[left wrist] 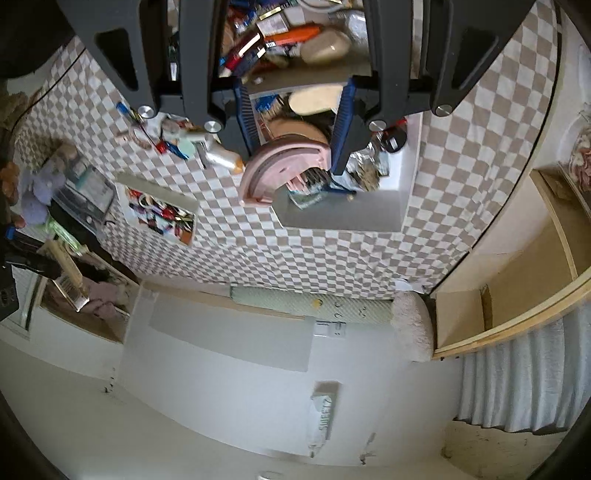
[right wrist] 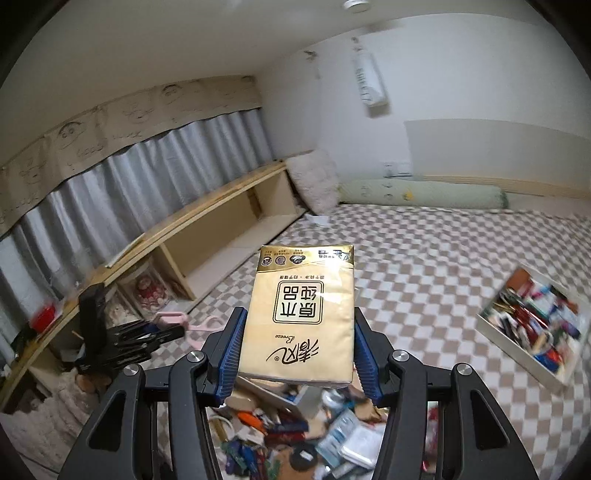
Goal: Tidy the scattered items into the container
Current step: 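Carry the eyelash curler over the white box with the left tool and open it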
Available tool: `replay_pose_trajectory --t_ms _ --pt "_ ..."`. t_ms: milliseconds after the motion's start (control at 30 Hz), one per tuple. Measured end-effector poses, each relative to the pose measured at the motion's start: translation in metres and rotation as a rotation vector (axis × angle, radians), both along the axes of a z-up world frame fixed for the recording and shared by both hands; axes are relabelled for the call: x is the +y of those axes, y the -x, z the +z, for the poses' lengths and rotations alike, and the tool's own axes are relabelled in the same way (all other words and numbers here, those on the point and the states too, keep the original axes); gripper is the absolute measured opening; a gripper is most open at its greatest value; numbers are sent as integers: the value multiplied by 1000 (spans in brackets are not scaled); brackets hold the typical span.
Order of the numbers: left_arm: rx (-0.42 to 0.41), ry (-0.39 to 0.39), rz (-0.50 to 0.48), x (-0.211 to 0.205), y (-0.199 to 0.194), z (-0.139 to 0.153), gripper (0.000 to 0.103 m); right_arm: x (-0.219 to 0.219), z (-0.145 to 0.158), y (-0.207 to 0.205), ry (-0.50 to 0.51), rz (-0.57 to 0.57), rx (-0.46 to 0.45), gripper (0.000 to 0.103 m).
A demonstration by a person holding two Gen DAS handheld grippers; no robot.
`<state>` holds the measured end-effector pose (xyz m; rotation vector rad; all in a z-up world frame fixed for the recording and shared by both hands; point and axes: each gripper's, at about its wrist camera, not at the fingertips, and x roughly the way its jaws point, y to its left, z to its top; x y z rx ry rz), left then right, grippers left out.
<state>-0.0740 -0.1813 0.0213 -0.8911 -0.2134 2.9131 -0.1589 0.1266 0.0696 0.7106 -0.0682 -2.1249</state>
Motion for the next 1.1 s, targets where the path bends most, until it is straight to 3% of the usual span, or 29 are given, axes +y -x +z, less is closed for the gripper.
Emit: replay_pose_trajectory --t_ms 300,700,933,1100 --pt "-38 -11 45 -25 53 -7 38 -68 -12 42 -30 92 -70 55" --pt "-161 -12 108 -45 125 -42 38 -120 -75 79 -114 196 -209 55" --pt "-245 53 156 -57 166 -60 38 -138 -117 80 -203 227 -288 55" --pt "-302 173 182 -56 198 -72 38 -140 -130 75 -242 245 -316 55"
